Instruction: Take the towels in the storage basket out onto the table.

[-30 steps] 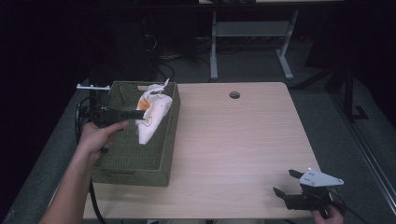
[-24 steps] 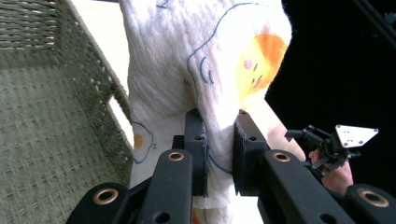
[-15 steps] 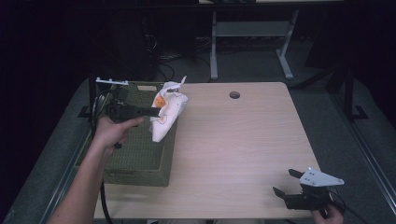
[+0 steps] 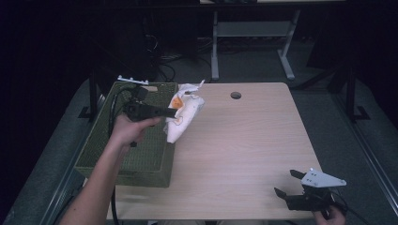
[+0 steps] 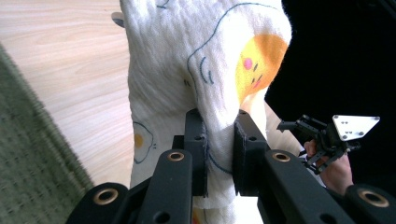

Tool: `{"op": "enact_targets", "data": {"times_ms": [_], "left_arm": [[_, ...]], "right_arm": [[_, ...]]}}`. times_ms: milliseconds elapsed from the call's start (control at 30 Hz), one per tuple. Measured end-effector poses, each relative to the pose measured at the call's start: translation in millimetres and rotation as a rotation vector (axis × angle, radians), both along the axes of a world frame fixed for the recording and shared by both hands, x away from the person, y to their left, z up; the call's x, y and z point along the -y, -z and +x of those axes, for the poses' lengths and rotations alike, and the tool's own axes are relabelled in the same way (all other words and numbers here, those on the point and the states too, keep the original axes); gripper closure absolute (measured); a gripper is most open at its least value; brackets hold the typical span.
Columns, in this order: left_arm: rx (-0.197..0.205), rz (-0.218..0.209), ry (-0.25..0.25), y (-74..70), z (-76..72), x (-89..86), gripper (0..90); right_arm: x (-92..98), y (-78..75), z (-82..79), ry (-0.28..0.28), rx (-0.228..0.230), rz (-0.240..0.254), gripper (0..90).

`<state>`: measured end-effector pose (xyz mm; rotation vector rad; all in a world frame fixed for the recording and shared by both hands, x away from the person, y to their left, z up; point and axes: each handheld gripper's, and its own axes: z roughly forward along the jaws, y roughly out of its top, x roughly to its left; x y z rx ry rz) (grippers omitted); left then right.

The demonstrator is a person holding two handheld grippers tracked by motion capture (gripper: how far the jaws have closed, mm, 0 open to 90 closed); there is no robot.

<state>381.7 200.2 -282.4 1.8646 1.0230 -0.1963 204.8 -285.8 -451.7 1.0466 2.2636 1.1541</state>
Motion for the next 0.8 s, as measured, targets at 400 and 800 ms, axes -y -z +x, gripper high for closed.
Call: {"op": "enact_targets", "data": {"times_ms": [400, 800], "left_arm": [[-0.009, 0.015, 0.044, 6.5, 5.9, 32.8, 79.0], [-0.004, 0.057, 0.075, 16.2, 9.7, 61.1, 78.8]], "right_arm": [[0.1, 0.2, -0.1, -0.004, 0.003, -0.001, 13.9], [-1.4, -0.3, 1.4, -0.016, 0.01, -0.003, 13.8]]}}
